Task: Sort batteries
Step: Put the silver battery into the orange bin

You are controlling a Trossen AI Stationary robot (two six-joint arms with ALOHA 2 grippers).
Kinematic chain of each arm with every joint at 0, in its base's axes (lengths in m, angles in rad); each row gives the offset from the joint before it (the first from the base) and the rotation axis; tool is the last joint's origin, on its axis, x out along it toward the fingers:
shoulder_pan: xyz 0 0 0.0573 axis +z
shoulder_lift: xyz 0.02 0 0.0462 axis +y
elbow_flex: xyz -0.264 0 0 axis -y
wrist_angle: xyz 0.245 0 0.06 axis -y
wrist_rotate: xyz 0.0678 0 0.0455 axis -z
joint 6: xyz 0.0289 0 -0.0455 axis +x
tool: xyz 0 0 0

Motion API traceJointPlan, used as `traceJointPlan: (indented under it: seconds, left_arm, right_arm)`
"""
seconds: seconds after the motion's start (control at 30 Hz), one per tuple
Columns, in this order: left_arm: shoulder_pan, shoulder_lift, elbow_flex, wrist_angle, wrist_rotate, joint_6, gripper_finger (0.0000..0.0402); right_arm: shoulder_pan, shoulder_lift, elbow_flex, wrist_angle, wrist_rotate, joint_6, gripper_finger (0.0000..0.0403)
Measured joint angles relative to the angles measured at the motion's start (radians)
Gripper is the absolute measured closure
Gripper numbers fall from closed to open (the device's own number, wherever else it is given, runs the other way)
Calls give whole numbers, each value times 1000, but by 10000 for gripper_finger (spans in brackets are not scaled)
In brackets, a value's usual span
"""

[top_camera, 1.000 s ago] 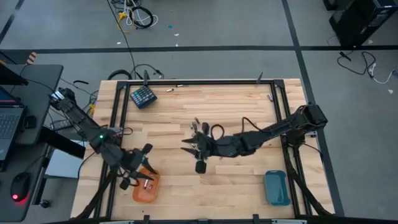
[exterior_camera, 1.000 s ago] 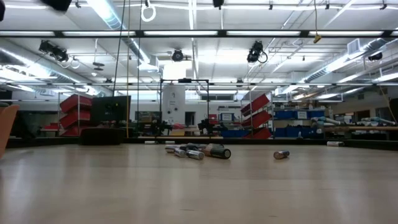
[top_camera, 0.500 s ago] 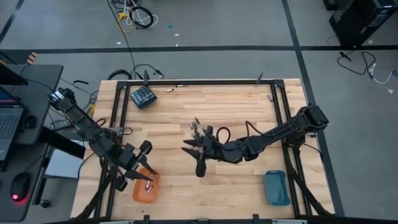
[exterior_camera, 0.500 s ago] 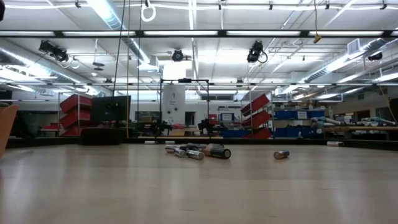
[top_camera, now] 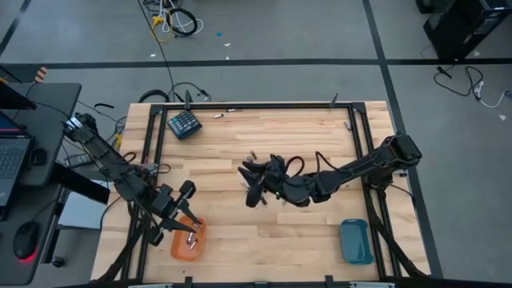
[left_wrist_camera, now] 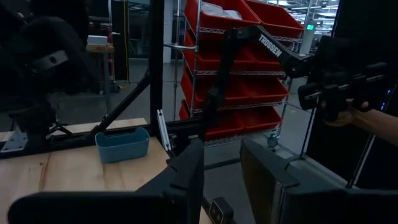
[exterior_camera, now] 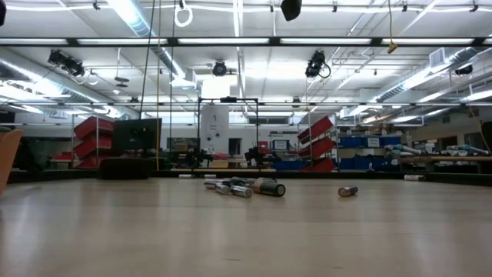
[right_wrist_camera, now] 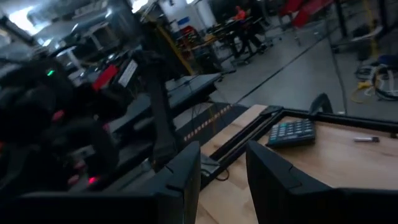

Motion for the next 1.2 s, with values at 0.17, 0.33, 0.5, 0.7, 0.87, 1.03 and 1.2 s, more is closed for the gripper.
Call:
traceJointPlan:
  seconds: [0.17,0.33,0.5,0.7,0.87,1.03,1.2]
  left_arm:
    - [0,0,0,0,0,0,298]
    - [0,0,0,0,0,0,298]
    - [0,0,0,0,0,0,298]
    - [0,0,-2,3,0,0,298]
    - [0,2,-2,5,0,0,298]
    - [0,2,-2,6,0,0,298]
    - [0,2,-2,6,0,0,298]
  right_arm:
    - [-8,0,0,-1,61,32,289]
    - [-10,0,0,-1,106,79,289]
    - [-10,15,0,15,165,135,289]
    - [-15,87,0,51,200,161,289]
    - [-22,142,0,110,203,161,289]
    - [-24,149,0,115,203,173,289]
    - [-24,148,0,144,203,159,289]
